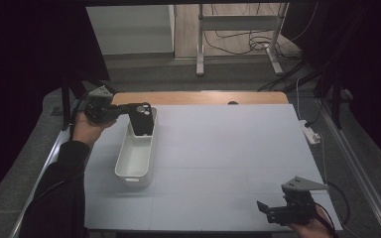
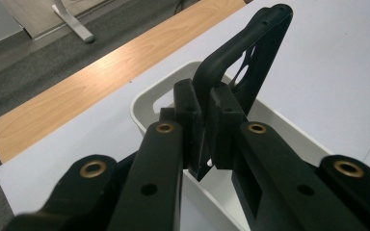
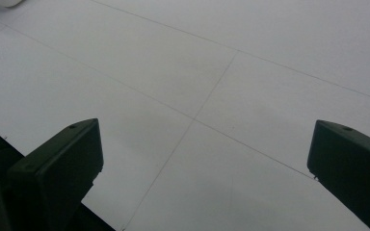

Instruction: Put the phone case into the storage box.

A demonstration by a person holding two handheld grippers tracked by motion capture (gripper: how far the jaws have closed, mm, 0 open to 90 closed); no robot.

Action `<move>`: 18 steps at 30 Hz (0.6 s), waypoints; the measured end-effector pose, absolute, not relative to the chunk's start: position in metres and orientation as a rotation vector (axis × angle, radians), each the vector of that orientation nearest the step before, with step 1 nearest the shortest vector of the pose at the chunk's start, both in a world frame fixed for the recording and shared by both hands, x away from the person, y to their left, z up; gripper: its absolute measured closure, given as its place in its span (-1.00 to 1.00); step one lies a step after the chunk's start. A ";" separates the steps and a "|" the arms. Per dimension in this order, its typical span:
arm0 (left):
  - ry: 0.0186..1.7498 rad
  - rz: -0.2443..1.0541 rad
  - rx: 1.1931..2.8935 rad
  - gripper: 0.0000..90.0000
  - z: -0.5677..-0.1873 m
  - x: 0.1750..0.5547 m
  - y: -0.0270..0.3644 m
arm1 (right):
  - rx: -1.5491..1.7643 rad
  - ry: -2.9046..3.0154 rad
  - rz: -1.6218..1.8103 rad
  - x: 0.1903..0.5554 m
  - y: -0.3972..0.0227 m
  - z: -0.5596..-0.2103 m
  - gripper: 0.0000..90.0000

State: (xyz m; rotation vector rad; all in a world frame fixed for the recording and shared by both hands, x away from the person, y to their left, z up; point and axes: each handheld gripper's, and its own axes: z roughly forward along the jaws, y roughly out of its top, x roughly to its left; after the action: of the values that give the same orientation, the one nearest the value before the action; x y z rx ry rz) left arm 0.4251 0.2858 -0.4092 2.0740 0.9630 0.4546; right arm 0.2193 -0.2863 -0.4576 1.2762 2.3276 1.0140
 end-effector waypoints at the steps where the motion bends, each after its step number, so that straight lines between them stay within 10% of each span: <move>1: 0.963 0.456 2.073 0.86 -0.410 0.426 0.286 | 1.278 2.327 1.015 0.219 -0.286 -0.458 -1.00; 18: 0.989 0.473 2.067 0.86 -0.418 0.449 0.283 | 1.282 2.334 1.013 0.219 -0.287 -0.458 -1.00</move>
State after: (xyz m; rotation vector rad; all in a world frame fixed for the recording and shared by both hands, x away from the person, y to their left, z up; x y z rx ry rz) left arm 0.4493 0.2825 -0.4178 2.0666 0.9893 0.4732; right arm 0.2194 -0.2868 -0.4577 1.2822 2.3344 1.0126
